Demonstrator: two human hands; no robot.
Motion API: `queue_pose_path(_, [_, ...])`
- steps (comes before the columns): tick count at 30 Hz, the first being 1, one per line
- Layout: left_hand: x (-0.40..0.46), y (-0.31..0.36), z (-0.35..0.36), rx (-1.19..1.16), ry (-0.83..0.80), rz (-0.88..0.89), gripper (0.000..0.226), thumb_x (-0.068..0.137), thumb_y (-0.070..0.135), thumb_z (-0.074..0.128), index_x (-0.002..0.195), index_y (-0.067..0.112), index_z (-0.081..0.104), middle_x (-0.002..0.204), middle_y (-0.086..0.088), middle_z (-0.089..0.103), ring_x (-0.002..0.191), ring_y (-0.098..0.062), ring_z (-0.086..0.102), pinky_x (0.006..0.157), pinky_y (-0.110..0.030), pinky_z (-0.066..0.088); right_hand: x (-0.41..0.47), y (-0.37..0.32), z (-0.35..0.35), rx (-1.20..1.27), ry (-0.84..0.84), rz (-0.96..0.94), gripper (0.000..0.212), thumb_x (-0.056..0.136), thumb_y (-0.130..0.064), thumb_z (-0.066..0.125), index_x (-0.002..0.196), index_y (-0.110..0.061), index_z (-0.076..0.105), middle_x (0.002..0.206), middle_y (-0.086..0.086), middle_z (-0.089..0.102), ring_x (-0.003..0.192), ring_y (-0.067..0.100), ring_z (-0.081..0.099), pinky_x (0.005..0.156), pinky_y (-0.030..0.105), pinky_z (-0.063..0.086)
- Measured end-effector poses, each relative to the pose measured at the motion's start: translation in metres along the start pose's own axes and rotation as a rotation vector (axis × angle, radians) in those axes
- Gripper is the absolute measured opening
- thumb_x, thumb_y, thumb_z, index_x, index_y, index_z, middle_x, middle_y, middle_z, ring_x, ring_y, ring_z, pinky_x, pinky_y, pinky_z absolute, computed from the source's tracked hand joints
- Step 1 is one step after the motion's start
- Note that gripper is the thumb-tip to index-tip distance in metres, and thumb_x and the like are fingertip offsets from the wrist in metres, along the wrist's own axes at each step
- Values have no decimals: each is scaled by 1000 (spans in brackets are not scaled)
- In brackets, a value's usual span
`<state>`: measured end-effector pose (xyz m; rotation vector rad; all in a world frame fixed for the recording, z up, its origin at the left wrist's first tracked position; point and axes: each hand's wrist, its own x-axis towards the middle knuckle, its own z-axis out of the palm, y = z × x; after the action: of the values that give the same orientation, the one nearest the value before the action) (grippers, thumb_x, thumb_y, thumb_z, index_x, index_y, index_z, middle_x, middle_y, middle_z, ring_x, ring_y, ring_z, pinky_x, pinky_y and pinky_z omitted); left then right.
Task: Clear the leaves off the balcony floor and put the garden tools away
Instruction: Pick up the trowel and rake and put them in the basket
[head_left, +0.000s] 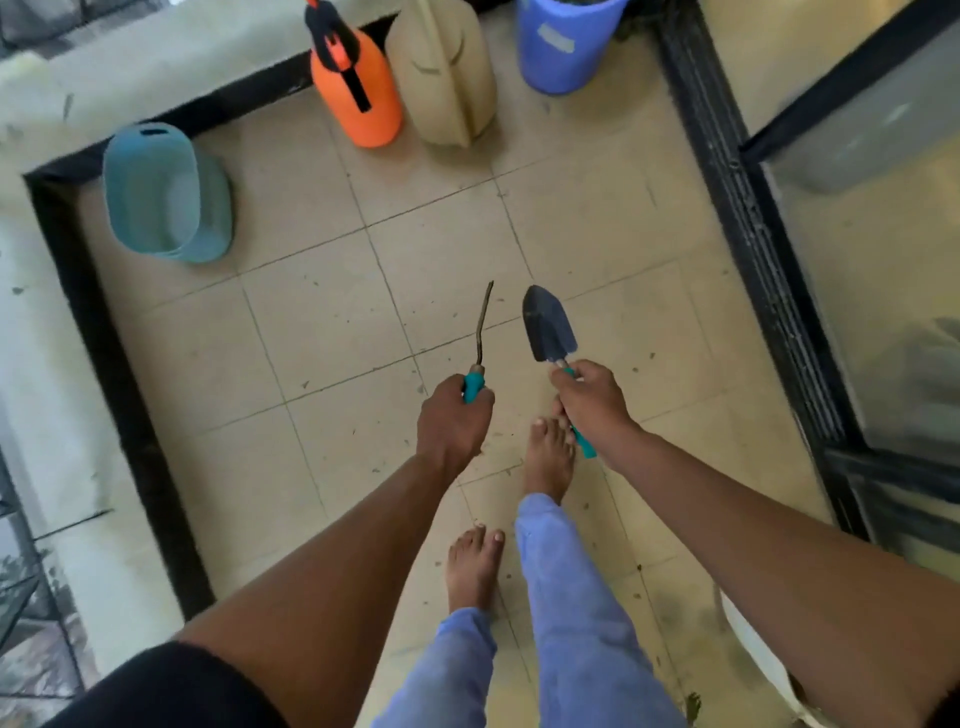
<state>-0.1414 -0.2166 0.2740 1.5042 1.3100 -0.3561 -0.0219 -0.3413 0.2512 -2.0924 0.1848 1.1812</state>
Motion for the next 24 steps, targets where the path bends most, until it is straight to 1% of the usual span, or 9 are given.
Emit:
queue_pose_path(3, [18, 11, -21, -17, 53, -34, 32, 103, 34, 55, 130, 16, 56, 98, -10, 67, 75, -20, 62, 55, -28, 52, 12, -37, 17, -104, -68, -12, 21, 102, -38, 56, 98, -18, 59, 77, 8, 64, 52, 20, 53, 51, 28, 44])
queue_pose_path(5, [30, 18, -35, -61, 88, -55, 35, 104, 34, 54, 133, 15, 55, 101, -10, 66, 77, -21, 62, 54, -27, 50, 17, -62, 25, -159, -103, -24, 18, 102, -38, 56, 105, -20, 59, 80, 8, 65, 58, 20, 55, 50, 28, 45])
queue_pose_path(8, [45, 23, -58, -140, 125, -115, 29, 103, 33, 55, 125, 14, 58, 99, -11, 66, 76, -21, 62, 55, -32, 52, 23, -95, 39, -240, -149, -38, 16, 103, -37, 55, 110, -23, 58, 84, 7, 66, 62, 18, 56, 51, 29, 46])
queue_pose_path(9, [52, 23, -69, -182, 140, -144, 26, 101, 33, 56, 118, 14, 60, 96, -12, 67, 73, -23, 62, 57, -36, 55, 27, -108, 48, -271, -162, -49, 16, 103, -36, 55, 109, -22, 58, 83, 7, 65, 62, 18, 55, 51, 29, 47])
queue_pose_path(11, [60, 21, -81, -226, 162, -169, 26, 91, 38, 57, 100, 14, 63, 88, -13, 69, 71, -30, 65, 68, -47, 61, 31, -121, 57, -291, -171, -59, 16, 103, -33, 54, 105, -18, 60, 77, 6, 64, 60, 19, 55, 52, 31, 47])
queue_pose_path(14, [84, -3, -111, -209, 202, -194, 34, 75, 47, 51, 82, 14, 60, 81, -14, 69, 80, -40, 67, 85, -59, 56, 43, -143, 93, -323, -236, -57, 20, 104, -33, 52, 98, -15, 59, 73, 7, 62, 56, 20, 53, 48, 31, 44])
queue_pose_path(16, [98, -19, -132, -222, 201, -239, 35, 74, 46, 51, 80, 13, 59, 79, -14, 70, 78, -41, 68, 83, -59, 56, 50, -161, 120, -312, -286, -35, 21, 104, -33, 51, 93, -16, 57, 72, 9, 60, 53, 20, 51, 46, 29, 41])
queue_pose_path(19, [116, -35, -174, -235, 188, -318, 26, 83, 42, 58, 81, 16, 58, 81, -12, 70, 76, -38, 69, 75, -55, 59, 56, -191, 162, -281, -323, -10, 19, 104, -29, 51, 90, -16, 55, 73, 11, 57, 50, 20, 47, 46, 27, 39])
queue_pose_path(24, [139, -40, -250, -329, 220, -342, 32, 79, 49, 54, 90, 20, 61, 84, -9, 70, 83, -39, 70, 78, -54, 60, 60, -257, 236, -268, -363, 13, 10, 99, -15, 49, 91, -16, 55, 73, 11, 56, 48, 19, 45, 47, 26, 37])
